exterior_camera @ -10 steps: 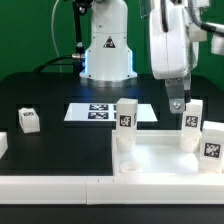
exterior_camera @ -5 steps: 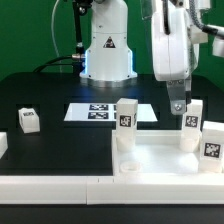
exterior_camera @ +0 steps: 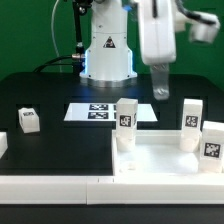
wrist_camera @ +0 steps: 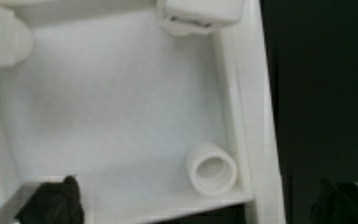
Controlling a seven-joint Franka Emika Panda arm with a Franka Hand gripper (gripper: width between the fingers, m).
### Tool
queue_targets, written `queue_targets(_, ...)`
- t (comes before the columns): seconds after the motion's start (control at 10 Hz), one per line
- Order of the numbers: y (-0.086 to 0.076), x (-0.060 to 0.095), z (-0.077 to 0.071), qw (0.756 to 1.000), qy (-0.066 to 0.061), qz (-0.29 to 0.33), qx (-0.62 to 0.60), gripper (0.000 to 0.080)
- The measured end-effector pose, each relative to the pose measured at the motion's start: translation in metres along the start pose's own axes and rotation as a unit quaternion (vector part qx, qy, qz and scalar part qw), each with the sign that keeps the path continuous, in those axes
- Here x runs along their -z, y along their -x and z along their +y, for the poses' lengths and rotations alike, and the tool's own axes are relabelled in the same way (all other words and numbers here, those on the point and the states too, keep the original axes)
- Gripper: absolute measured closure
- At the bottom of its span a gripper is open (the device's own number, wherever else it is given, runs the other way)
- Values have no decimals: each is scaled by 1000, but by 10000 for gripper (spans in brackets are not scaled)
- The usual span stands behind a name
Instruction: Assemble square table
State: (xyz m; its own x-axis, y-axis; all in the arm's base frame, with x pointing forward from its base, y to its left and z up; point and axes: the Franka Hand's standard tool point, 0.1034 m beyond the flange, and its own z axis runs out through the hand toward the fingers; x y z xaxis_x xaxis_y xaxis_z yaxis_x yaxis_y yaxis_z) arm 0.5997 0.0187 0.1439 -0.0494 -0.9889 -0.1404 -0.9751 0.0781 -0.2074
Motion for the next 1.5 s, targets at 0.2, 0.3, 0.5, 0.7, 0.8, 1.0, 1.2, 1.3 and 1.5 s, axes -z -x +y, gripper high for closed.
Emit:
queue_targets(0.2, -12, 4, -1, 997, -3, 4, 75, 150)
queue_targets(0.3, -12, 3, 0, 993, -2, 4, 120, 150)
queue_targets(0.5, -13, 3, 0, 986, -1, 4, 165, 150)
queue_targets(0.7, -30, 3, 3, 966, -3, 3, 258, 150)
queue_targets(0.8, -41, 5, 8, 960, -1, 3, 279, 150)
queue_targets(1.0, -75, 8, 25, 929, 5, 2, 369, 150)
queue_targets(1.2, -75, 5, 33, 914, 24, -11, 404, 150)
queue_targets(1.3, -77, 5, 33, 904, 24, -11, 427, 150)
queue_targets(1.5, -82, 4, 37, 868, 28, -19, 495, 150)
